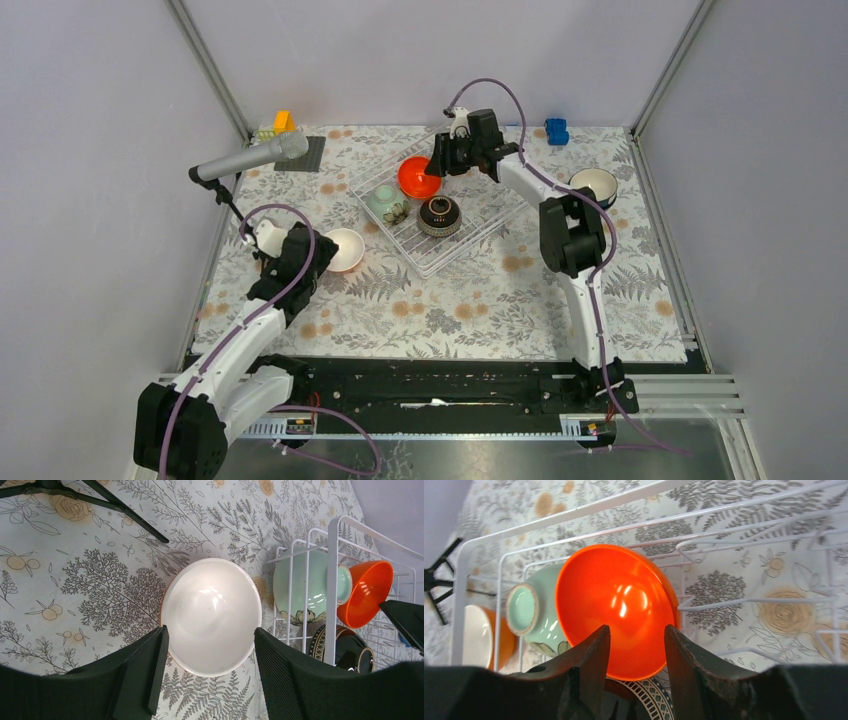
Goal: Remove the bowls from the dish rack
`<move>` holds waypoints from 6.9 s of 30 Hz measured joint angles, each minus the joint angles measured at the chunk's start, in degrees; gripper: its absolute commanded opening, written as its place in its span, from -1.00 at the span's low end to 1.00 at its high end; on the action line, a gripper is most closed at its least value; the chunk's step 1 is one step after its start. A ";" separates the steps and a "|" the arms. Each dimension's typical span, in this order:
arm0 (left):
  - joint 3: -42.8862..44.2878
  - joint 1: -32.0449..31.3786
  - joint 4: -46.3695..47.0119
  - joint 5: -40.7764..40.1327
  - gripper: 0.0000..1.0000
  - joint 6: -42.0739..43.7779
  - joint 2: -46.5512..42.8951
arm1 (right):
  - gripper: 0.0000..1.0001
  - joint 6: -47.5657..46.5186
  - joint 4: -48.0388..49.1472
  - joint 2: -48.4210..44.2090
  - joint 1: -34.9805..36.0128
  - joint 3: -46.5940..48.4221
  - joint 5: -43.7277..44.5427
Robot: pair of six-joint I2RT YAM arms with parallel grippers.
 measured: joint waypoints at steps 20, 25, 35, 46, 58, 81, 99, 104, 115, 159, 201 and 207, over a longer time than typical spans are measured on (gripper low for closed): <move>0.00 0.00 0.17 1.73 0.39 1.22 -1.95 | -0.01 -6.82 -5.07 -1.57 4.35 0.74 21.11; 0.00 0.02 0.17 1.84 0.40 1.22 -1.95 | -0.01 -7.93 -5.16 -1.57 4.35 0.79 22.34; 0.00 0.00 0.17 1.84 0.40 1.22 -1.92 | 0.01 -9.57 -5.81 -1.57 4.35 2.56 24.39; 0.00 0.00 0.81 2.29 0.40 1.29 -1.77 | 0.01 -12.66 -8.41 -1.57 4.52 4.79 24.50; -0.37 0.02 2.32 3.93 0.43 2.60 -1.66 | 0.14 -20.98 -11.21 -4.70 9.07 0.11 21.14; -0.72 0.02 2.67 4.24 0.44 3.63 -1.66 | 0.11 -33.92 -11.19 -2.82 12.59 0.42 26.05; -0.72 0.00 2.67 4.26 0.45 3.87 -1.66 | -1.00 -35.95 -9.51 -1.95 14.56 0.22 27.61; -0.72 0.00 2.67 4.85 0.45 4.02 -1.66 | -1.00 -36.41 -9.70 -3.91 14.67 -1.49 28.33; -0.72 0.02 3.43 10.86 0.49 5.81 -4.07 | -1.00 -34.69 -11.61 -19.87 14.78 -8.22 26.95; 22.69 -0.15 -14.38 43.12 0.32 25.35 2.54 | -1.00 -35.52 -24.74 -41.44 40.06 -30.01 15.80; 20.20 -9.81 -20.00 17.18 -1.00 24.15 6.45 | 0.99 -38.47 -1.55 -53.90 45.33 -48.83 40.79; 18.12 -9.73 -20.00 8.68 -1.00 16.41 6.45 | 0.99 -35.71 6.93 -56.63 43.93 -52.13 47.45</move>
